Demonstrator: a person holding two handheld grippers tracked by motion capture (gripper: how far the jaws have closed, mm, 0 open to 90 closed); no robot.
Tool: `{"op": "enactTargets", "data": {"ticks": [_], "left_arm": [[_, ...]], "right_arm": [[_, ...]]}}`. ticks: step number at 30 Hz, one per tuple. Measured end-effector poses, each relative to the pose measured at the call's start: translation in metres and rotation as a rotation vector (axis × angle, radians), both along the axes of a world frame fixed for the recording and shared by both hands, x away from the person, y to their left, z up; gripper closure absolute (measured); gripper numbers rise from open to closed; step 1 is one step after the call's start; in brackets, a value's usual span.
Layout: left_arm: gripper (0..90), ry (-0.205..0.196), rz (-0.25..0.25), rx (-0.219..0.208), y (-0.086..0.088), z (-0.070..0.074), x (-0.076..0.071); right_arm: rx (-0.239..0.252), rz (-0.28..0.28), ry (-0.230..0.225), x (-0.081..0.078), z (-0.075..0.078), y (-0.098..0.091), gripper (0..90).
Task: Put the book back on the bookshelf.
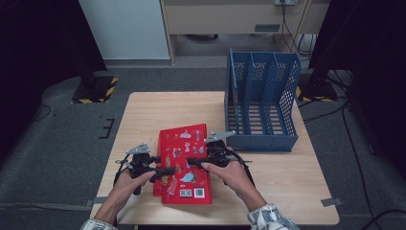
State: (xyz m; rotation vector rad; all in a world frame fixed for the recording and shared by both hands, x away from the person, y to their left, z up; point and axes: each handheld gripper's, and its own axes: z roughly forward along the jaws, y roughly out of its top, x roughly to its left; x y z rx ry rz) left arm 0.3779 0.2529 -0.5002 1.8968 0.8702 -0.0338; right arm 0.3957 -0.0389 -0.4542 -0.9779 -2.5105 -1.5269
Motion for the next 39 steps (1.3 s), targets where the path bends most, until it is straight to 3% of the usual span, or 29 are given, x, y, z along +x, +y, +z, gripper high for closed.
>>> {"op": "enactTargets", "data": {"ticks": [6, 10, 12, 14, 16, 21, 24, 31, 39], "left_arm": [[22.9, -0.005, 0.006, 0.023, 0.0, 0.002, 0.0], [24.3, -0.015, 0.008, 0.02, 0.0, 0.003, -0.001], [26.5, -0.024, 0.009, 0.012, 0.001, 0.006, -0.002], [28.9, -0.032, 0.009, 0.008, 0.001, 0.008, -0.003], [29.8, -0.042, 0.009, 0.004, 0.002, 0.011, -0.005], [38.0, -0.068, 0.011, -0.026, 0.006, 0.021, -0.009], [41.4, -0.082, 0.014, -0.036, 0.008, 0.026, -0.01], [50.0, -0.112, 0.038, -0.055, 0.012, 0.041, -0.014], [53.3, -0.169, 0.061, -0.059, 0.016, 0.065, -0.013]], "right_arm": [[0.01, -0.011, 0.01, 0.001, -0.006, -0.003, 49.3], [0.011, -0.021, -0.009, -0.001, -0.008, -0.004, 47.3], [0.029, -0.021, -0.012, -0.002, -0.008, -0.006, 48.9], [0.082, -0.007, -0.005, -0.002, -0.007, -0.011, 55.3], [0.09, -0.005, -0.001, -0.003, -0.005, -0.012, 56.7], [0.152, 0.02, 0.008, -0.005, 0.004, -0.017, 65.4], [0.164, 0.031, -0.001, -0.006, 0.01, -0.018, 67.7], [0.168, 0.06, -0.033, -0.006, 0.025, -0.016, 71.0], [0.164, 0.085, -0.096, -0.003, 0.048, -0.012, 73.6]]}}
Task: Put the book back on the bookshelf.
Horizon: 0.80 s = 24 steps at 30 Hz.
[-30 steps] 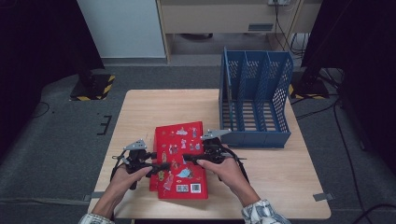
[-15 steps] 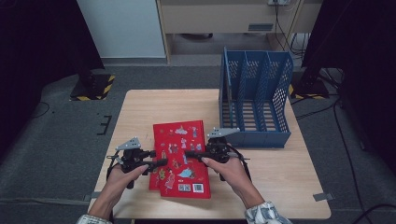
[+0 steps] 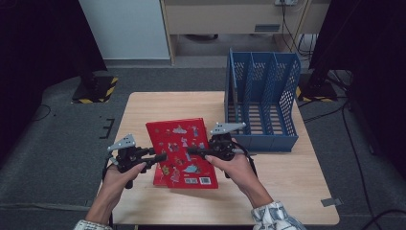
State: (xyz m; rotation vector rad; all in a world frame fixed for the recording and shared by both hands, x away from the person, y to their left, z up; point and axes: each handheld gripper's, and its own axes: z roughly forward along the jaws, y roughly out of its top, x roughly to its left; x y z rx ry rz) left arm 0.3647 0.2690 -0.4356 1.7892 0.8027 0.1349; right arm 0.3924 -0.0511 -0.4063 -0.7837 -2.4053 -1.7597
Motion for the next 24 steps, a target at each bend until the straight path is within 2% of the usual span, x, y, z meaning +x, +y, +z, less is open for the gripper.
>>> {"op": "enactTargets", "data": {"ticks": [4, 6, 9, 10, 11, 14, 24], "left_arm": [[52.7, -0.016, 0.006, 0.024, 0.002, 0.008, 0.005], [52.4, -0.027, 0.027, 0.018, 0.003, 0.013, 0.008], [51.2, -0.046, 0.036, 0.035, 0.004, 0.02, 0.013], [50.7, -0.055, 0.037, 0.053, 0.003, 0.022, 0.014], [50.7, -0.072, 0.033, 0.091, 0.002, 0.025, 0.015], [50.1, -0.081, 0.036, 0.105, 0.002, 0.024, 0.015], [50.4, -0.082, 0.048, 0.086, 0.0, 0.023, 0.015]], "right_arm": [[0.005, 0.003, -0.035, 0.002, 0.004, 0.003, 73.3], [0.009, 0.0, -0.045, 0.005, 0.004, 0.004, 73.6], [-0.027, 0.008, -0.107, 0.005, 0.007, 0.01, 73.7], [-0.057, 0.01, -0.135, 0.005, 0.007, 0.014, 73.1], [-0.064, 0.01, -0.142, 0.006, 0.006, 0.015, 72.8], [-0.084, 0.018, -0.156, 0.008, 0.001, 0.017, 73.2], [-0.065, 0.002, -0.185, 0.007, -0.005, 0.014, 69.4]]}}
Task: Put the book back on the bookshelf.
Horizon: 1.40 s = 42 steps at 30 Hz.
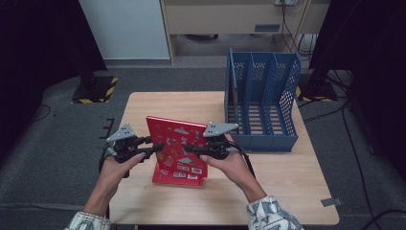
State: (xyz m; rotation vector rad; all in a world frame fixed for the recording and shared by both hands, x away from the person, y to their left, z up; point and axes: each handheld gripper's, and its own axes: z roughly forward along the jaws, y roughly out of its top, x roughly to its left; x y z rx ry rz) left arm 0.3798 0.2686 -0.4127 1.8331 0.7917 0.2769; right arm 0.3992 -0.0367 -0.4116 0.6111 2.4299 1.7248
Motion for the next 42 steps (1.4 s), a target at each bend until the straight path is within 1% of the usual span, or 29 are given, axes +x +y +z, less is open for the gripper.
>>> {"op": "enactTargets", "data": {"ticks": [1, 3, 4, 7, 11, 12, 14, 16, 21, 23, 25, 26, 28, 31, 32, 36, 40, 42], "left_arm": [[50.2, -0.001, 0.002, -0.001, -0.001, 0.0, 0.0], [50.0, -0.004, 0.007, -0.001, -0.001, 0.0, 0.0], [50.0, -0.004, 0.01, -0.005, -0.001, -0.001, 0.0], [50.2, -0.005, 0.02, -0.017, -0.001, -0.003, -0.001], [49.7, -0.015, 0.026, -0.023, -0.002, -0.004, -0.001], [49.6, -0.02, 0.026, -0.021, -0.002, -0.005, -0.001], [49.5, -0.03, 0.029, -0.024, -0.002, -0.006, -0.002], [49.4, -0.032, 0.029, -0.023, -0.002, -0.006, -0.002], [48.0, -0.051, 0.036, -0.011, -0.004, -0.007, -0.004], [47.9, -0.052, 0.041, -0.018, -0.004, -0.008, -0.005], [47.9, -0.059, 0.048, -0.022, -0.004, -0.009, -0.006], [47.9, -0.061, 0.051, -0.025, -0.004, -0.009, -0.006], [47.7, -0.066, 0.054, -0.03, -0.004, -0.011, -0.007], [47.3, -0.075, 0.059, -0.035, -0.005, -0.012, -0.007], [47.1, -0.079, 0.061, -0.035, -0.006, -0.012, -0.007], [46.5, -0.086, 0.065, -0.033, -0.007, -0.013, -0.006], [46.4, -0.089, 0.061, -0.026, -0.007, -0.012, -0.007], [46.4, -0.089, 0.061, -0.027, -0.007, -0.012, -0.008]], "right_arm": [[-0.001, -0.006, -0.007, -0.001, 0.0, -0.001, 69.1], [0.023, -0.028, -0.027, -0.002, 0.004, -0.003, 66.6], [0.023, -0.028, -0.027, -0.002, 0.004, -0.003, 66.6], [0.046, -0.038, -0.045, -0.002, 0.008, -0.007, 63.6], [0.047, -0.041, -0.044, -0.002, 0.009, -0.007, 60.2], [0.047, -0.037, -0.037, -0.002, 0.01, -0.006, 58.8], [0.048, -0.038, -0.044, -0.002, 0.011, -0.006, 57.2], [0.054, -0.04, -0.047, -0.002, 0.012, -0.005, 55.7], [0.048, -0.047, -0.071, -0.004, 0.016, -0.001, 49.1], [0.055, -0.036, -0.081, -0.004, 0.017, -0.002, 46.3], [0.059, -0.032, -0.082, -0.004, 0.018, -0.002, 45.4], [0.066, -0.026, -0.078, -0.005, 0.019, -0.002, 45.5], [0.065, -0.023, -0.083, -0.005, 0.019, -0.002, 47.2], [0.072, -0.026, -0.09, -0.005, 0.021, -0.002, 53.0], [0.074, -0.031, -0.095, -0.006, 0.022, -0.002, 56.3], [0.093, -0.041, -0.107, -0.007, 0.024, -0.002, 62.4], [0.083, -0.045, -0.116, -0.009, 0.025, -0.002, 64.3], [0.095, -0.045, -0.119, -0.009, 0.025, -0.001, 64.5]]}}
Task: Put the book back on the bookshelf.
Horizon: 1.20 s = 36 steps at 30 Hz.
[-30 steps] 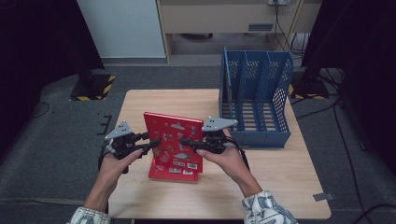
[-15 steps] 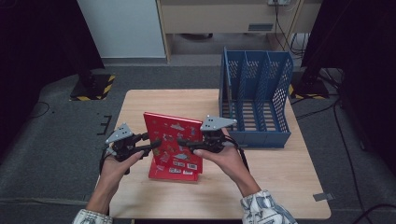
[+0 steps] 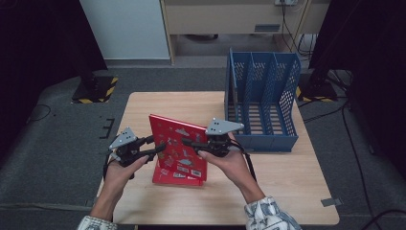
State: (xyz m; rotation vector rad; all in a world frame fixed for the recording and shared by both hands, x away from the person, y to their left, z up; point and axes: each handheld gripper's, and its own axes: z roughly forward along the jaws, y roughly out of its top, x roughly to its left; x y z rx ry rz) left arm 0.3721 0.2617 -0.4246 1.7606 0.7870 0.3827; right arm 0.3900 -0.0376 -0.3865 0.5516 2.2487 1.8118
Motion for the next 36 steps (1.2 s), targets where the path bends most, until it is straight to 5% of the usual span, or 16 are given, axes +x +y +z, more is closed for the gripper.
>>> {"op": "enactTargets", "data": {"ticks": [23, 28, 36], "left_arm": [[44.8, -0.008, -0.005, 0.008, 0.001, -0.001, -0.005], [31.7, 0.012, 0.02, 0.076, 0.008, -0.012, -0.011], [11.2, 0.104, 0.188, 0.238, 0.042, -0.054, -0.015]], "right_arm": [[0.084, 0.033, 0.027, 0.004, 0.007, 0.007, 77.2], [0.091, 0.043, 0.035, 0.004, 0.006, 0.005, 79.3], [0.088, 0.002, 0.024, 0.003, 0.01, -0.002, 79.6]]}}
